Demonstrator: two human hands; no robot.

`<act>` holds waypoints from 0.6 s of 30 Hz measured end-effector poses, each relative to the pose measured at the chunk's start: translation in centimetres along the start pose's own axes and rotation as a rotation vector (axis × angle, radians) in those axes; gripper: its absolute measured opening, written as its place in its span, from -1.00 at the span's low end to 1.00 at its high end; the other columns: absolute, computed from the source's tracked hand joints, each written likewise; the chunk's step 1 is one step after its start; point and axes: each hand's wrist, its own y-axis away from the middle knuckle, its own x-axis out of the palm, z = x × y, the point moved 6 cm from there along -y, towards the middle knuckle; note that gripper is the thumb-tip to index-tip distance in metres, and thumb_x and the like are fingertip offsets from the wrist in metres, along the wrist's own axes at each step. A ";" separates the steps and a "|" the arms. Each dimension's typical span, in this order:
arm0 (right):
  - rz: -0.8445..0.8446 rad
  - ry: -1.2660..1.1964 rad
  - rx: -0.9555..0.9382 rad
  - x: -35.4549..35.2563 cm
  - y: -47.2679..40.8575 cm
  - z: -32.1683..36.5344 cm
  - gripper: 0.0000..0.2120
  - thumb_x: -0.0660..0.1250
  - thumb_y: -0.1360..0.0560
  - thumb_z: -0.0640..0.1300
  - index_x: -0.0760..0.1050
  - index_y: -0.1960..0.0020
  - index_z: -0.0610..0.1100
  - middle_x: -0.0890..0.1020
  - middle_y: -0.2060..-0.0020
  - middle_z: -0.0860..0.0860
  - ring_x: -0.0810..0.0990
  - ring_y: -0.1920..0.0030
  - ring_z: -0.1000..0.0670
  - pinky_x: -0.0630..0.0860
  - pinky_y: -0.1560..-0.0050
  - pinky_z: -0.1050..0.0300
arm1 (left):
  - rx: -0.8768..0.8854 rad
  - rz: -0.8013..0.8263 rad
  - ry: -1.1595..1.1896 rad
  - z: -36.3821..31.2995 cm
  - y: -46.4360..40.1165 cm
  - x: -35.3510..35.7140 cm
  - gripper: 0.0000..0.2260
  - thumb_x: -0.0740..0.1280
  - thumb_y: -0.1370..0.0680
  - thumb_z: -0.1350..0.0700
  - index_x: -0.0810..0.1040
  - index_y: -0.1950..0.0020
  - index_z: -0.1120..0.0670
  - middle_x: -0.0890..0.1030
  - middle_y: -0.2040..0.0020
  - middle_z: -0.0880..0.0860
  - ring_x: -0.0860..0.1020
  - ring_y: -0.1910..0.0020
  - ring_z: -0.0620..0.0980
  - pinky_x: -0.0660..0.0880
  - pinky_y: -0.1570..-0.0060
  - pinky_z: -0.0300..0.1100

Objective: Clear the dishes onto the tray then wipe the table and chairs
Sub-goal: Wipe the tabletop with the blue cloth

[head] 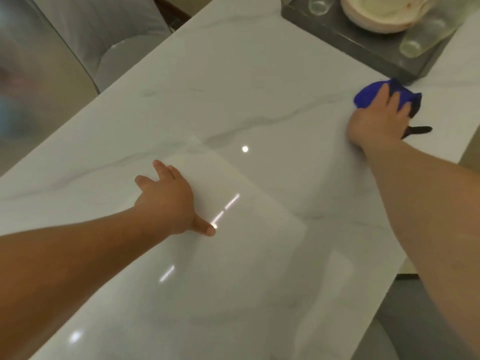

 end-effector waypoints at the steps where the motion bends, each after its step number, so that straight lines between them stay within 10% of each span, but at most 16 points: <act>1: -0.009 -0.008 -0.088 0.5 1.1 1.7 -0.32 0.09 -0.62 0.01 -0.10 -0.65 -0.07 0.03 -0.64 -0.13 -0.06 -0.61 -0.29 -0.06 -0.59 -0.22 | 0.001 -0.006 0.002 0.0 0.1 -0.1 0.55 0.39 -0.02 -0.62 -0.25 -0.59 0.32 -0.19 -0.59 0.36 0.18 -0.45 0.54 0.24 -0.45 0.24; 5: 0.132 0.031 -0.787 3.7 9.6 12.3 -0.31 0.16 -0.58 -0.03 -0.02 -0.65 0.07 0.06 -0.64 -0.04 -0.05 -0.62 -0.21 -0.05 -0.59 -0.19 | -0.007 0.000 0.050 -0.3 0.8 -0.4 0.54 0.46 -0.02 -0.56 -0.28 -0.60 0.27 -0.22 -0.61 0.28 0.13 -0.48 0.52 0.32 -0.42 0.22; 9: 0.245 0.017 -1.044 4.7 14.8 14.4 -0.34 0.16 -0.59 -0.04 0.00 -0.64 0.13 0.07 -0.64 0.02 -0.06 -0.63 -0.14 -0.08 -0.60 -0.12 | -0.011 0.012 0.079 -0.5 1.2 -0.6 0.55 0.46 0.01 -0.57 -0.27 -0.61 0.24 -0.22 -0.62 0.25 0.13 -0.50 0.48 0.31 -0.43 0.20; 18: 0.028 0.020 -0.346 0.2 0.3 -10.6 -0.33 0.04 -0.59 0.02 -0.10 -0.65 -0.01 0.03 -0.64 -0.11 -0.03 -0.61 -0.26 -0.03 -0.60 -0.22 | -0.042 0.008 0.101 -0.3 0.5 -0.9 0.78 0.32 0.39 -0.63 -0.22 -0.61 0.27 -0.19 -0.63 0.24 0.35 -0.43 0.41 0.43 -0.33 0.19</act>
